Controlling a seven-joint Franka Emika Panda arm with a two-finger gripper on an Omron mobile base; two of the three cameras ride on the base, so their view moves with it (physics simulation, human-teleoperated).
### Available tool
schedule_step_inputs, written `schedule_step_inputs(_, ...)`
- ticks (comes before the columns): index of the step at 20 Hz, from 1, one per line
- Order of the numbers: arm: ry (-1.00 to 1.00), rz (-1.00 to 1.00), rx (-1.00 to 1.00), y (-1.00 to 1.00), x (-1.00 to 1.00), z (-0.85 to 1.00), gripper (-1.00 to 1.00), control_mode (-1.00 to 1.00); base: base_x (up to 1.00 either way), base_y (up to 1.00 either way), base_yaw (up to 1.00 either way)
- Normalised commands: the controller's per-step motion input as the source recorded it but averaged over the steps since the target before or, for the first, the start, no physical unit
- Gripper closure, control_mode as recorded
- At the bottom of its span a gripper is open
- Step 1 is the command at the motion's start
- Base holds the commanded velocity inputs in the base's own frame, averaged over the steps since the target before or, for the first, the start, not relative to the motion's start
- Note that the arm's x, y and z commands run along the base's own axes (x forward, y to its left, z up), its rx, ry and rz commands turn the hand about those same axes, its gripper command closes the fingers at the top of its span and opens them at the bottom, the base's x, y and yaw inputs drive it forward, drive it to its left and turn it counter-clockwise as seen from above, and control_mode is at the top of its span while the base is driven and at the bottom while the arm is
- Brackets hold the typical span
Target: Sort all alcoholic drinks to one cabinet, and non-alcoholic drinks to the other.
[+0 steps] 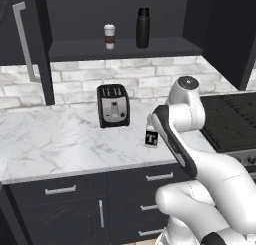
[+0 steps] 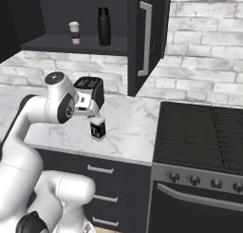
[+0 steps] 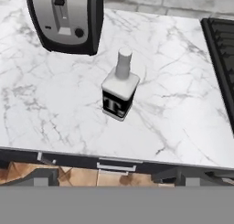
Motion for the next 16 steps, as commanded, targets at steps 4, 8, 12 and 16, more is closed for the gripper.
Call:
schedule_step_inputs(4,0.0,0.01,0.0,0.0,0.25,-0.1,-1.0,-1.0,0.0,0.0,0.0)
schedule_step_inputs(8,0.0,0.0,0.0,0.0,0.22,-0.05,-1.0,-1.0,0.0,0.0,0.0)
schedule_step_inputs(12,0.0,0.0,0.04,-0.02,0.2,0.0,-1.0,-1.0,0.0,0.0,0.0)
schedule_step_inputs(16,0.0,0.0,0.03,-0.02,0.23,-0.05,-1.0,-1.0,0.0,0.0,0.0)
